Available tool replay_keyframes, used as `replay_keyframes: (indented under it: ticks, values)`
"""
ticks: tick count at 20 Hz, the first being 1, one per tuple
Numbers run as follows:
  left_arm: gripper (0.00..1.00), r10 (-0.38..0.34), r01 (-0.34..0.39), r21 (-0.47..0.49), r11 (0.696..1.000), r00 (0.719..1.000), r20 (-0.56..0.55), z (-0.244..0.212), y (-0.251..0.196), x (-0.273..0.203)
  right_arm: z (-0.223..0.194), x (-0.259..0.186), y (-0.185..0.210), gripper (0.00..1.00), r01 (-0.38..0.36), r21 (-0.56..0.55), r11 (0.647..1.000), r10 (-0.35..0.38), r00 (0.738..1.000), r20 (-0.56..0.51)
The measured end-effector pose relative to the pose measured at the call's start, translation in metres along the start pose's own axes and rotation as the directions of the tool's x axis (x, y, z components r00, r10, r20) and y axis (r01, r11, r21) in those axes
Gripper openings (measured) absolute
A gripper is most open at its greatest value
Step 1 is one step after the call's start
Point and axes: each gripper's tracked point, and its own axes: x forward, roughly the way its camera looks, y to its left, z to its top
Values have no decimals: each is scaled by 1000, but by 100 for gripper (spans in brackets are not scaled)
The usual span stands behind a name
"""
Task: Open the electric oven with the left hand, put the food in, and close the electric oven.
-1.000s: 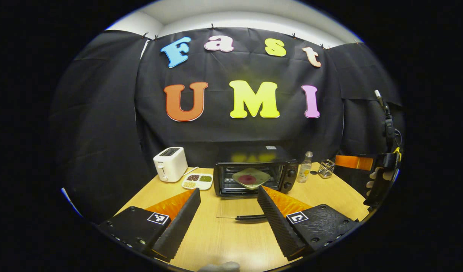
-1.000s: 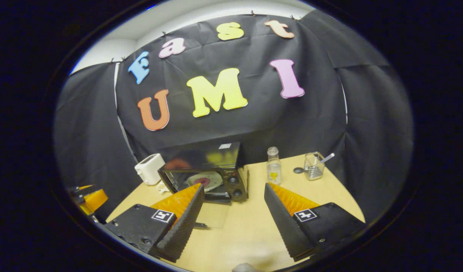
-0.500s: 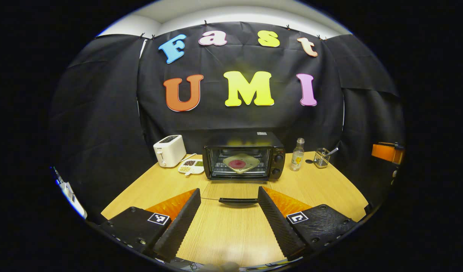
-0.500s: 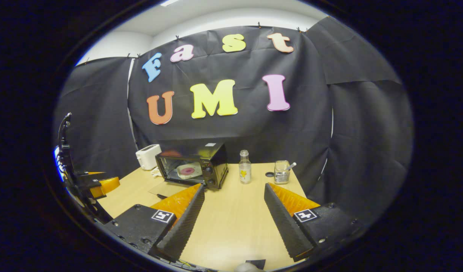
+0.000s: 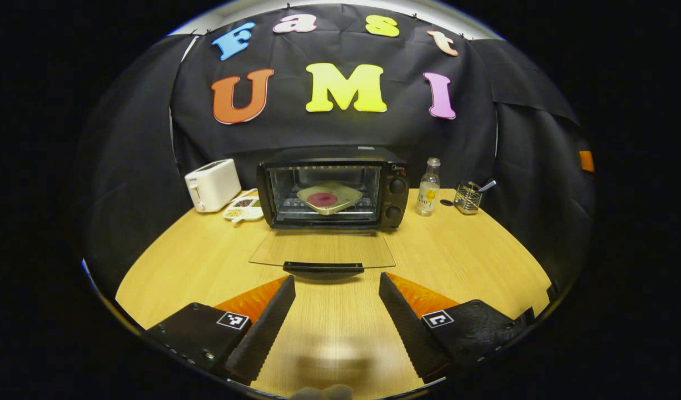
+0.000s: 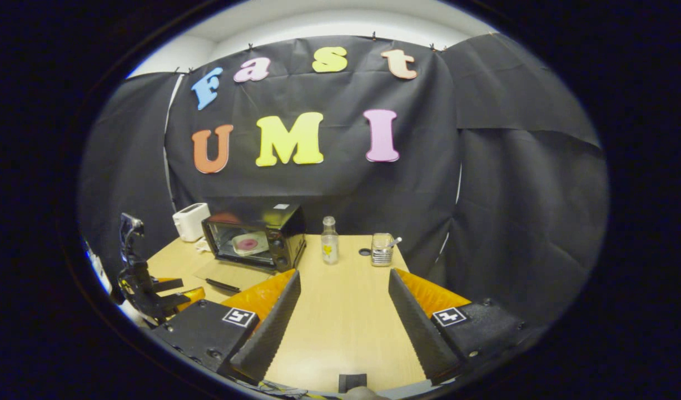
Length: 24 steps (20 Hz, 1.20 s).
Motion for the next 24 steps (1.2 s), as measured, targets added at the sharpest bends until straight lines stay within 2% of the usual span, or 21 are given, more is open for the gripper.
replay_keyframes:
  ticks: [3,8,10,11,15,16,18,19,20,21,24]
  values:
    - [97,-22,22,8,1000,998,-53,-22,4,35,-2,-2,1,100,67,-1,998,-67,998,-21]
    - [97,-14,16,16,1000,992,-123,-55,20,75,-16,-11,7,100,149,1,989,-148,986,-78]
    - [97,-13,16,19,1000,989,-144,-62,19,87,-20,-13,9,96,160,2,987,-159,982,-98]
    - [97,-15,18,18,1000,989,-144,-63,18,92,-20,-15,8,100,168,1,986,-167,981,-98]
    - [97,-3,8,25,1000,985,-172,-73,17,106,-17,-18,5,100,191,-2,982,-190,977,-97]
    - [97,2,3,28,1000,984,-176,-75,17,112,-16,-19,5,96,191,-7,982,-191,977,-94]
    - [97,7,0,40,999,986,-167,-73,19,116,-15,-19,6,96,196,-12,980,-197,976,-91]
    - [97,8,-1,38,999,984,-175,-76,21,116,-16,-18,7,100,195,-9,981,-195,977,-90]
    - [97,7,0,37,999,984,-175,-76,22,116,-15,-17,9,96,192,-5,981,-192,977,-89]
    - [97,5,1,35,999,984,-178,-75,23,117,-17,-16,11,100,191,-2,982,-191,978,-90]
    - [97,-7,11,22,1000,983,-182,-70,23,114,-18,-16,14,100,187,7,982,-186,979,-88]
